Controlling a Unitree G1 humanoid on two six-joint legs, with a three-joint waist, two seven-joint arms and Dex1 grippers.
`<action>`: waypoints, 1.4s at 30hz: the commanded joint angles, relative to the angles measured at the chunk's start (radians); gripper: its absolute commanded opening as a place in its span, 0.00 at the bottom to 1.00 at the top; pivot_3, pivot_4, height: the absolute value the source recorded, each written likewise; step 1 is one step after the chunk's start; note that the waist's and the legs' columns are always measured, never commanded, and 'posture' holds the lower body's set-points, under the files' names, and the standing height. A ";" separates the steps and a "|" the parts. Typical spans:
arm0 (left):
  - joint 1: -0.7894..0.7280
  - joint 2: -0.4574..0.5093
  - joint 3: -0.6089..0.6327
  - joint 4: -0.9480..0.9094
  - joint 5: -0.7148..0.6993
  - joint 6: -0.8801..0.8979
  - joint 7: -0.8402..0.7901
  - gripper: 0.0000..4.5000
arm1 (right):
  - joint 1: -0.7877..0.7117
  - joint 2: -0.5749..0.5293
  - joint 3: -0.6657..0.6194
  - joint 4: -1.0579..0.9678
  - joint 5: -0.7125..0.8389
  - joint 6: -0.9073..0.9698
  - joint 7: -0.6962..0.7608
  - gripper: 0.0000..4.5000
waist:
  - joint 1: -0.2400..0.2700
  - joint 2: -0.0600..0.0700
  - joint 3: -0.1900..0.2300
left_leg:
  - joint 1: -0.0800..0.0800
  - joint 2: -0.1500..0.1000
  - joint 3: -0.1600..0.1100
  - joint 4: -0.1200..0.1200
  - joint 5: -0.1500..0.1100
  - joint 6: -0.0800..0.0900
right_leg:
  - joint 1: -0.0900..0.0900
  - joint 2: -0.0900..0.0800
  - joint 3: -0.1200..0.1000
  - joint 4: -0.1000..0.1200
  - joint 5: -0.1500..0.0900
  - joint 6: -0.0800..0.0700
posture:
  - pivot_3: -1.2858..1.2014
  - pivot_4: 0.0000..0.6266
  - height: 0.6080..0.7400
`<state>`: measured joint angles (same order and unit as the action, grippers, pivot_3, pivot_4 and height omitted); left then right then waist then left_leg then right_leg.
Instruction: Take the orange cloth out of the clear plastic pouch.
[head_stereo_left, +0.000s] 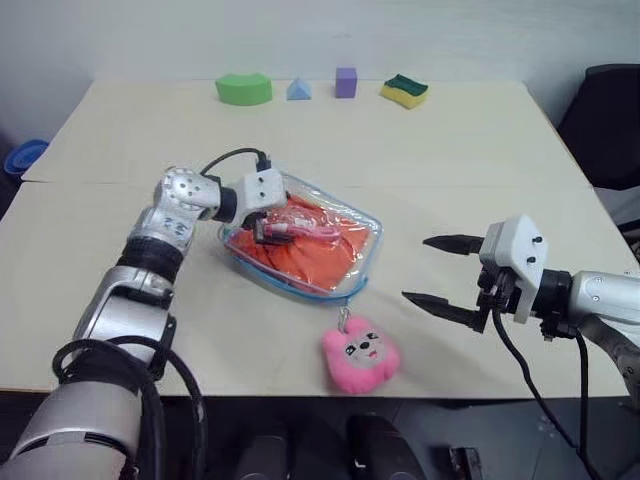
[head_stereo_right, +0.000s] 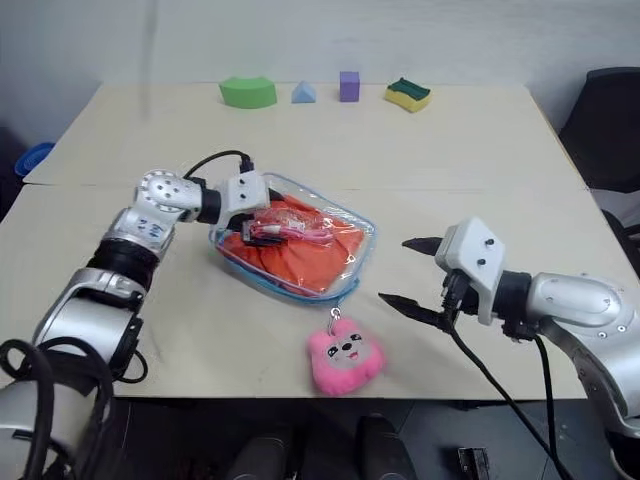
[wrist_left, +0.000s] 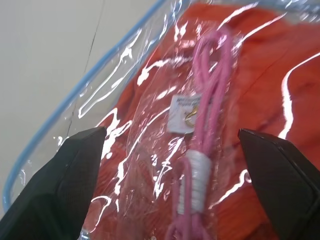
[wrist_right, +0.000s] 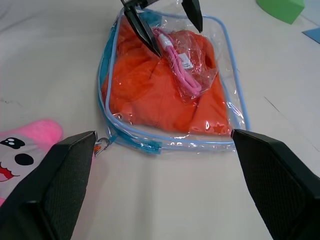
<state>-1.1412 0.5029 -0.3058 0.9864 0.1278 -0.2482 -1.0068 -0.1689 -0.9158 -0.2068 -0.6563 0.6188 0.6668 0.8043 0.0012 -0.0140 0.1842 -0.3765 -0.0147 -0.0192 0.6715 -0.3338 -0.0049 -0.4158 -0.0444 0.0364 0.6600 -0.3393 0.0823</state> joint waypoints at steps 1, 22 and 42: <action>-0.053 -0.030 -0.011 0.116 0.062 -0.095 0.060 0.91 | 0.027 0.002 -0.066 -0.057 0.021 0.010 -0.030 1.00 | 0.002 -0.001 0.001 | 0.000 0.000 0.000 0.001 0.000 0.000 | 0.000 0.000 0.000 0.000 0.000 0.000 | 0.52 0.24 1.00; 0.237 0.204 0.341 -0.261 -0.125 0.257 0.086 0.05 | -0.105 -0.003 0.076 0.000 0.059 -0.012 0.108 1.00 | -0.018 -0.003 0.002 | -0.001 0.001 -0.001 0.008 -0.001 0.001 | -0.001 0.000 0.002 0.003 0.002 0.003 | 0.52 0.24 1.00; 0.864 0.376 0.816 -0.704 -0.246 0.744 0.517 0.68 | -0.267 0.036 0.231 0.182 0.005 -0.096 0.282 1.00 | -0.002 -0.007 0.000 | -0.001 0.000 -0.003 0.009 -0.004 0.005 | 0.002 -0.004 -0.001 -0.001 0.002 0.003 | 0.52 0.24 1.00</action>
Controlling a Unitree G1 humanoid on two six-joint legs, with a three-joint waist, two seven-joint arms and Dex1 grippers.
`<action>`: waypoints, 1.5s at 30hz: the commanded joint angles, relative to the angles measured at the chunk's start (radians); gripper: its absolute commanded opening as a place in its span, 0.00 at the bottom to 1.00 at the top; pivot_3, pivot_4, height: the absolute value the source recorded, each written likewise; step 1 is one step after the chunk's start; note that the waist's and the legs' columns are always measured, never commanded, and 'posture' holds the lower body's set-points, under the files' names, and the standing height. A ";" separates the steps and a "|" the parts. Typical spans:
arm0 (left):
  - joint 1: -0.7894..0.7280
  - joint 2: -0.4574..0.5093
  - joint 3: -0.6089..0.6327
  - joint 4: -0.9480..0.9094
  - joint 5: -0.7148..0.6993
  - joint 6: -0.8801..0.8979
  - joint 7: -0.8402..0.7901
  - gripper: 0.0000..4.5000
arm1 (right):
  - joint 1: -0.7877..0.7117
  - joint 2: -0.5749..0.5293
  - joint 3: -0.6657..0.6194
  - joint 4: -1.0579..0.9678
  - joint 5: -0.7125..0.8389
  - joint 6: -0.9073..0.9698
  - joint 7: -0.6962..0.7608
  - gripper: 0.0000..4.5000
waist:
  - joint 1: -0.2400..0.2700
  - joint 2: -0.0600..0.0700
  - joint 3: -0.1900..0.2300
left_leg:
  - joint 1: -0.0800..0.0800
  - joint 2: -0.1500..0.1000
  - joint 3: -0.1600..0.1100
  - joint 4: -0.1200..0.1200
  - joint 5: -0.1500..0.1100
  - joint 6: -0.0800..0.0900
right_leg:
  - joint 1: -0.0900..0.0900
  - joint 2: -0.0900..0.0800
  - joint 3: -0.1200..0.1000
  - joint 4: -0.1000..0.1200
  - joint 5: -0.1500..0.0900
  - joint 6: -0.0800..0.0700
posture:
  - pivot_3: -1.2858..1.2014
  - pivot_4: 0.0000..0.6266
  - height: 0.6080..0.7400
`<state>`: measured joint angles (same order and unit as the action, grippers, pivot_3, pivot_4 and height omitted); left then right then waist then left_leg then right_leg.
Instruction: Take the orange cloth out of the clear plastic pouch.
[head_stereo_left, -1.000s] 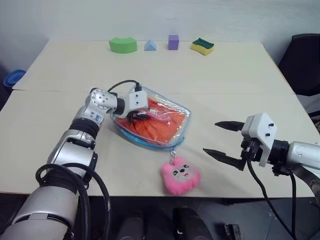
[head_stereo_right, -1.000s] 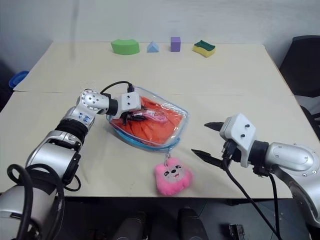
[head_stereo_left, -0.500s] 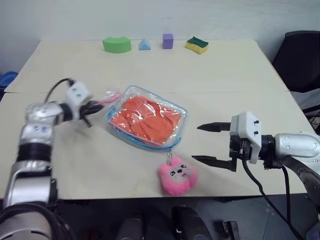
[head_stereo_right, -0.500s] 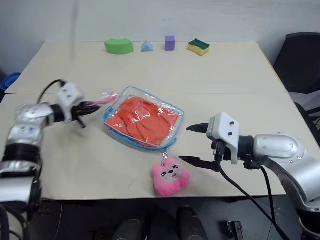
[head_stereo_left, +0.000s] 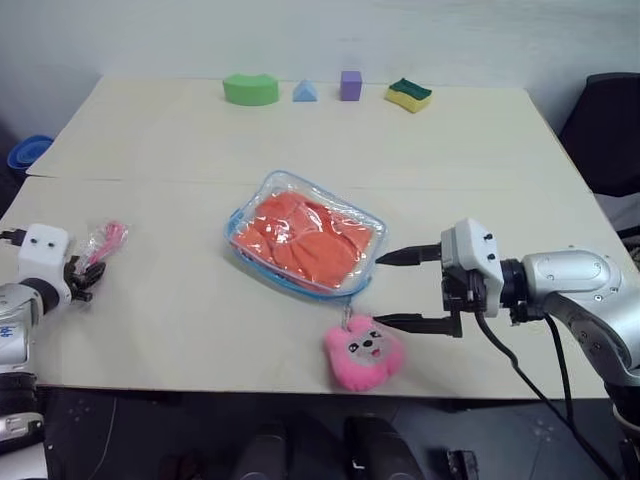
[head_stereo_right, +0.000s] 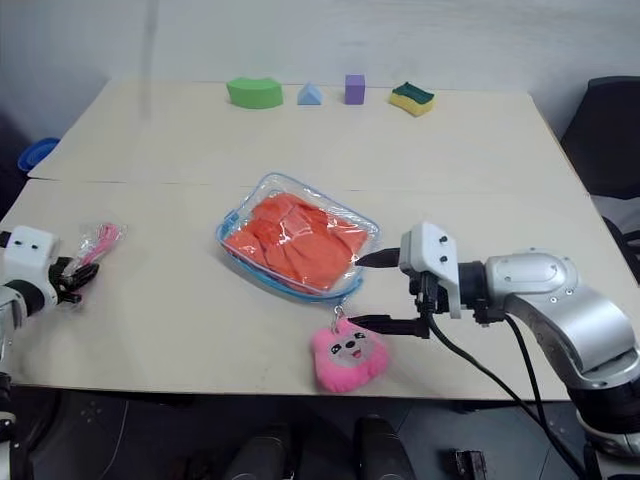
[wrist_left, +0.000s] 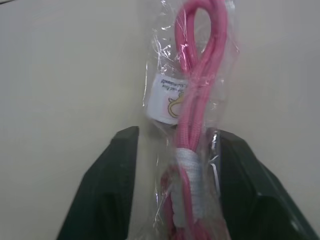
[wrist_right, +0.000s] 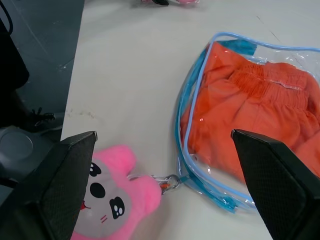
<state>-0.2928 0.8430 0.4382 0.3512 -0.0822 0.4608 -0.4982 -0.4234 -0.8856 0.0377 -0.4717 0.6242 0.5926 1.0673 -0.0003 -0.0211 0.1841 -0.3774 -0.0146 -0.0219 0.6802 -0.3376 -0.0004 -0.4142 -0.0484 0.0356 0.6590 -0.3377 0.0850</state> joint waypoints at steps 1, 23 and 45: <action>0.032 0.057 0.087 -0.084 -0.049 0.034 -0.019 0.76 | -0.013 0.006 -0.014 0.000 -0.002 -0.024 0.021 1.00 | -0.001 0.000 0.000 | 0.000 0.000 0.000 0.000 0.000 0.000 | 0.000 0.000 0.000 0.000 0.000 0.000 | 0.52 0.24 1.00; -0.608 0.006 -0.663 0.263 0.177 -0.805 -0.749 0.90 | 0.108 0.019 -0.095 -0.114 0.027 0.050 -0.113 1.00 | -0.007 0.001 0.001 | 0.000 0.000 0.004 -0.001 0.001 -0.001 | -0.001 0.002 0.000 0.002 0.000 0.000 | 0.52 0.24 1.00; -0.296 -0.082 -0.567 -0.266 0.129 -0.329 -0.645 0.00 | 0.251 0.000 -0.201 -0.247 0.074 0.104 -0.240 1.00 | -0.003 0.000 0.001 | -0.013 0.000 0.004 0.005 0.003 -0.002 | -0.014 0.001 0.003 0.011 0.001 0.001 | 0.52 0.24 1.00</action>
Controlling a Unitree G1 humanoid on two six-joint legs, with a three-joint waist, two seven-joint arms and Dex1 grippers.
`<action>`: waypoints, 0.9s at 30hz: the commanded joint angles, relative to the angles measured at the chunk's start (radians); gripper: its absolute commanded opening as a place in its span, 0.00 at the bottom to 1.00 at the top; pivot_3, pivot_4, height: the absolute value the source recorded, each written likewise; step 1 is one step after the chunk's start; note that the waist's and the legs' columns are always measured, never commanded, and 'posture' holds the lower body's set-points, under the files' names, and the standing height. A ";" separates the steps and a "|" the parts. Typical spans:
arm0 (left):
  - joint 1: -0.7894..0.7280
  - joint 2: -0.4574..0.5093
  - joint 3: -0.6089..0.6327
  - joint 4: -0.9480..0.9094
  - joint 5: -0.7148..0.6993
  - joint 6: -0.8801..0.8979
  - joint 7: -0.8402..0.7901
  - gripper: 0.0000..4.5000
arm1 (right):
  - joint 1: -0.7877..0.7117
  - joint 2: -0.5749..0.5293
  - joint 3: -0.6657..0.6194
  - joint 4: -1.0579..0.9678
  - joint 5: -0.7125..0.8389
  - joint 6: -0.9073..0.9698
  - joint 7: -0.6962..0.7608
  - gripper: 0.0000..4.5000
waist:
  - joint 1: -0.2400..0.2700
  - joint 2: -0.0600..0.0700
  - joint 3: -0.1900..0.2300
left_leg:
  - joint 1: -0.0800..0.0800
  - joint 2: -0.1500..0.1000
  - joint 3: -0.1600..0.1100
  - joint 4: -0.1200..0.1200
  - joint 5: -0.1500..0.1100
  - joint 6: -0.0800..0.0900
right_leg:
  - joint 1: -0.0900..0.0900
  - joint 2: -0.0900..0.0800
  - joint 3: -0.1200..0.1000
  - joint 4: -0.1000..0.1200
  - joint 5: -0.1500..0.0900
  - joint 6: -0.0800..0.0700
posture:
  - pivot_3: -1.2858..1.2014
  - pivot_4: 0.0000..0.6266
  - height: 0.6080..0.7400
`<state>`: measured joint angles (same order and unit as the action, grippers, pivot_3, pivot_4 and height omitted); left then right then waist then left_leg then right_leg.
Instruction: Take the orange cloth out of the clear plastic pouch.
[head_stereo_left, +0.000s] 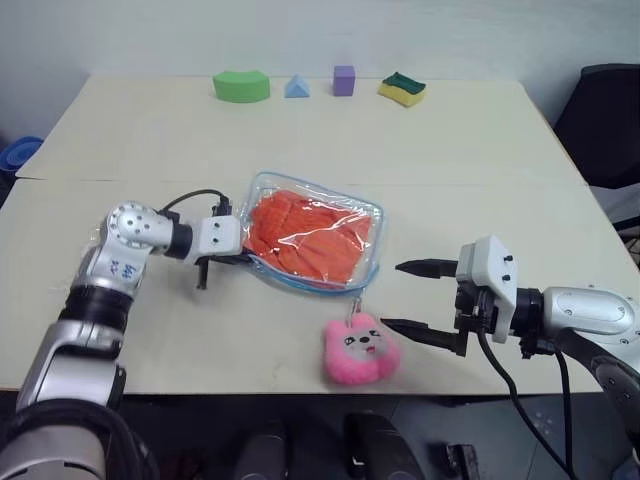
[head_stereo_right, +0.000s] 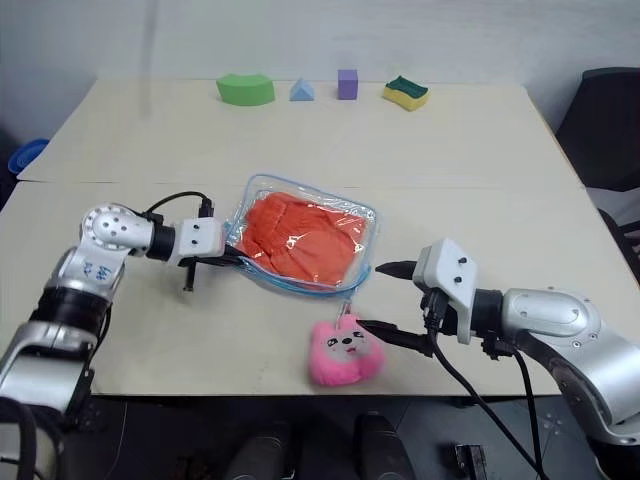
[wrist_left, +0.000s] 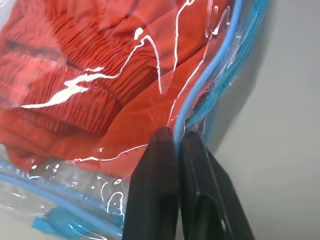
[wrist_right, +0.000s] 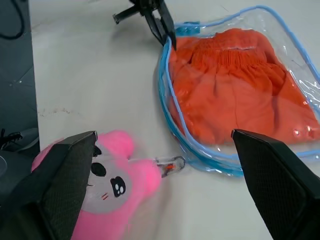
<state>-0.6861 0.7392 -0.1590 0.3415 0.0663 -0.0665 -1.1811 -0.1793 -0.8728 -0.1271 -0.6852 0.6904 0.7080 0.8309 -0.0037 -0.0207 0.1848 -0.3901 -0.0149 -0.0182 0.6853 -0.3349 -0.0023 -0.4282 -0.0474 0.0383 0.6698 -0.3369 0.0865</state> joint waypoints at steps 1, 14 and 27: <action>0.138 0.027 0.038 -0.338 -0.023 0.255 0.051 0.00 | 0.010 -0.014 -0.039 -0.033 0.007 -0.011 -0.004 1.00 | 0.002 0.000 0.000 | 0.000 0.000 0.000 0.000 0.000 0.000 | 0.000 0.000 0.000 0.000 0.000 0.000 | 0.52 0.24 1.00; 0.320 0.013 0.050 -0.651 0.020 0.509 0.254 0.11 | 0.031 -0.048 -0.005 0.017 -0.093 -0.068 0.026 1.00 | 0.006 0.000 0.000 | 0.002 0.000 0.000 0.000 0.000 0.001 | 0.002 0.000 0.000 -0.003 0.000 0.000 | 0.52 0.24 1.00; 0.356 0.091 0.251 -0.768 -0.311 0.650 0.117 0.61 | -0.001 -0.089 0.024 0.112 -0.177 -0.140 0.126 1.00 | 0.003 0.000 0.000 | 0.002 0.000 0.000 0.000 0.000 0.000 | 0.002 0.000 0.000 -0.003 0.000 0.000 | 0.52 0.24 1.00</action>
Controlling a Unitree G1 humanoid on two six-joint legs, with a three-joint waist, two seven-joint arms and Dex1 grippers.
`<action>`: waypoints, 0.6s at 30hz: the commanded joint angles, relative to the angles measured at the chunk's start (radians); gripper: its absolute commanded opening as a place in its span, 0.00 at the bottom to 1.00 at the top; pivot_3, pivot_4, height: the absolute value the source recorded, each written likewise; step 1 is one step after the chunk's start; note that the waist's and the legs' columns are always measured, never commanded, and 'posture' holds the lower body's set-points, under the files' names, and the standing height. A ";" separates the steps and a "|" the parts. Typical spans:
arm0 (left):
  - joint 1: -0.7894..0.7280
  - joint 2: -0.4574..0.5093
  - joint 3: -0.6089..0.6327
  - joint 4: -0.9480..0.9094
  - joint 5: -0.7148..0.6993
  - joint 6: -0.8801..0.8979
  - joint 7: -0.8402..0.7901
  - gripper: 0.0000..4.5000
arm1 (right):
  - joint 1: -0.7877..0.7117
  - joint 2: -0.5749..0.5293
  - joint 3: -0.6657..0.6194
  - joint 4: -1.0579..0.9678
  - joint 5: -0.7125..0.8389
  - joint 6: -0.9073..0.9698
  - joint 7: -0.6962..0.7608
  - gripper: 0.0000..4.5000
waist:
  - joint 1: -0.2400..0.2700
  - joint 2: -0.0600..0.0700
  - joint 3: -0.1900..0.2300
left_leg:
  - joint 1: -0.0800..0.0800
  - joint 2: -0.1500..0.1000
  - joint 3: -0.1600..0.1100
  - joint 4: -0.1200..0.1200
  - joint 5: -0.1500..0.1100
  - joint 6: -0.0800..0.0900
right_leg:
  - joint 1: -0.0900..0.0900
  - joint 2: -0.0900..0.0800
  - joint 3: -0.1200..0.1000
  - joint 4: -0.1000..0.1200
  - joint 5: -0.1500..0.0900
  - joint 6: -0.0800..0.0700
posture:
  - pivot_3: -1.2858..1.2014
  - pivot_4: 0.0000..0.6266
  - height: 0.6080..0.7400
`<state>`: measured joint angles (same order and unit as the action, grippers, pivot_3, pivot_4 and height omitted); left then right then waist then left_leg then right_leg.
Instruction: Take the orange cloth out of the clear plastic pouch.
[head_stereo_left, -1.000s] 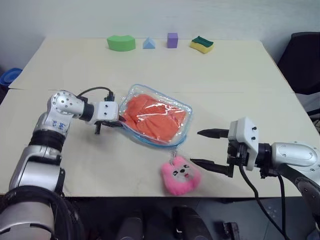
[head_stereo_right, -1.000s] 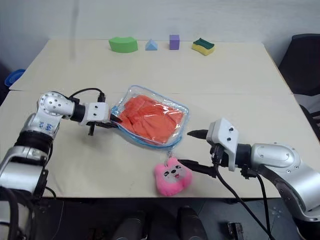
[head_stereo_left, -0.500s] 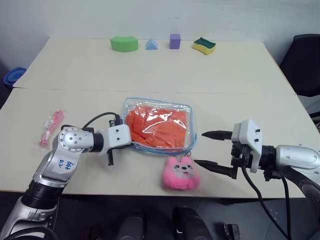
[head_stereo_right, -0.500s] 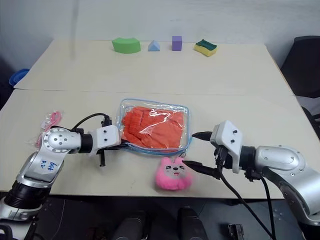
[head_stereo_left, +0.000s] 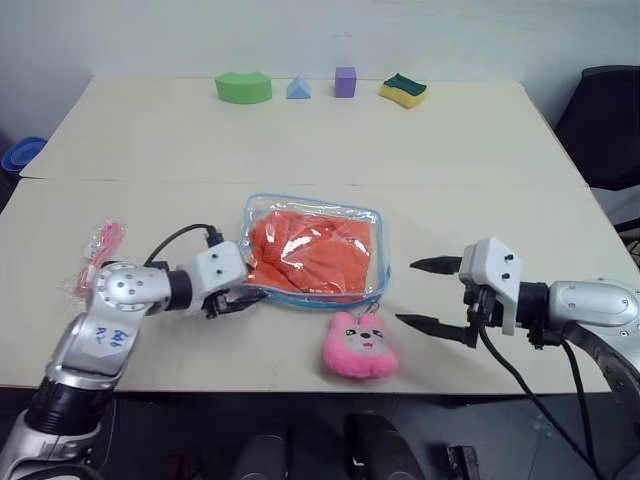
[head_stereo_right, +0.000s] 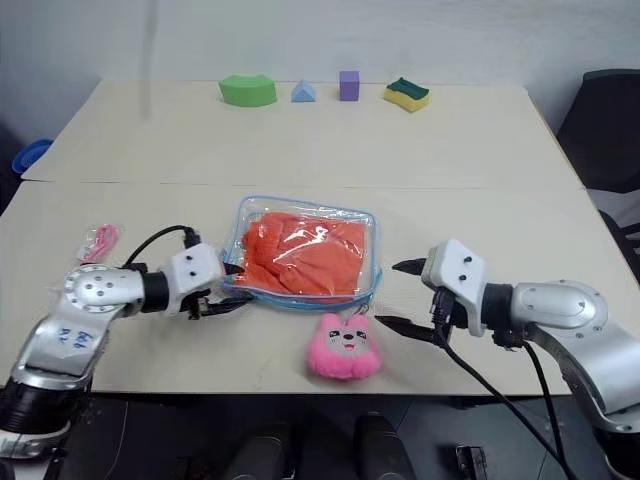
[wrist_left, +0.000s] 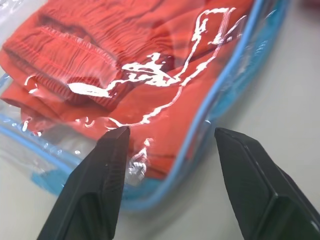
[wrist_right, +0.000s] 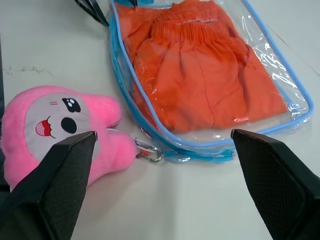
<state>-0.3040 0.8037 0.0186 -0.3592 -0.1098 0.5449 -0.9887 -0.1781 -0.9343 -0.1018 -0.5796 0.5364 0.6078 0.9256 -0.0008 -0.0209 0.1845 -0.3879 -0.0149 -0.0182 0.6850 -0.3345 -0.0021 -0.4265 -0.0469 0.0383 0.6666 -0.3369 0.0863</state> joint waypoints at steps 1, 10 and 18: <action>-0.040 0.037 0.089 -0.077 -0.192 0.059 -0.112 0.61 | -0.002 -0.035 0.005 0.016 -0.039 -0.054 0.043 1.00 | 0.001 0.000 0.000 | 0.000 0.000 0.000 0.000 0.000 0.000 | 0.000 0.000 0.000 0.000 0.000 0.000 | 0.52 0.24 1.00; -0.223 0.007 -0.224 0.010 -0.269 0.011 -0.333 0.61 | -0.048 -0.082 0.116 0.114 -0.200 -0.229 0.155 1.00 | 0.000 0.001 0.000 | 0.001 -0.001 0.000 0.000 0.000 -0.001 | 0.002 0.000 -0.001 -0.002 0.000 0.000 | 0.52 0.24 1.00; -0.337 -0.194 -0.463 0.193 -0.105 -0.138 -0.307 0.61 | -0.222 -0.006 0.278 0.252 -0.377 -0.374 0.166 1.00 | -0.004 0.000 0.000 | 0.001 -0.001 0.001 0.000 0.001 -0.001 | 0.001 0.002 0.001 0.000 0.000 0.000 | 0.52 0.24 1.00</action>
<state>-0.6330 0.6167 -0.4266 -0.1765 -0.2423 0.4405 -1.3046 -0.3810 -0.9530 0.1597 -0.3389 0.1914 0.2699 1.0959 -0.0049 -0.0204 0.1843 -0.3868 -0.0155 -0.0168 0.6855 -0.3336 -0.0031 -0.4260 -0.0450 0.0397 0.6668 -0.3368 0.0863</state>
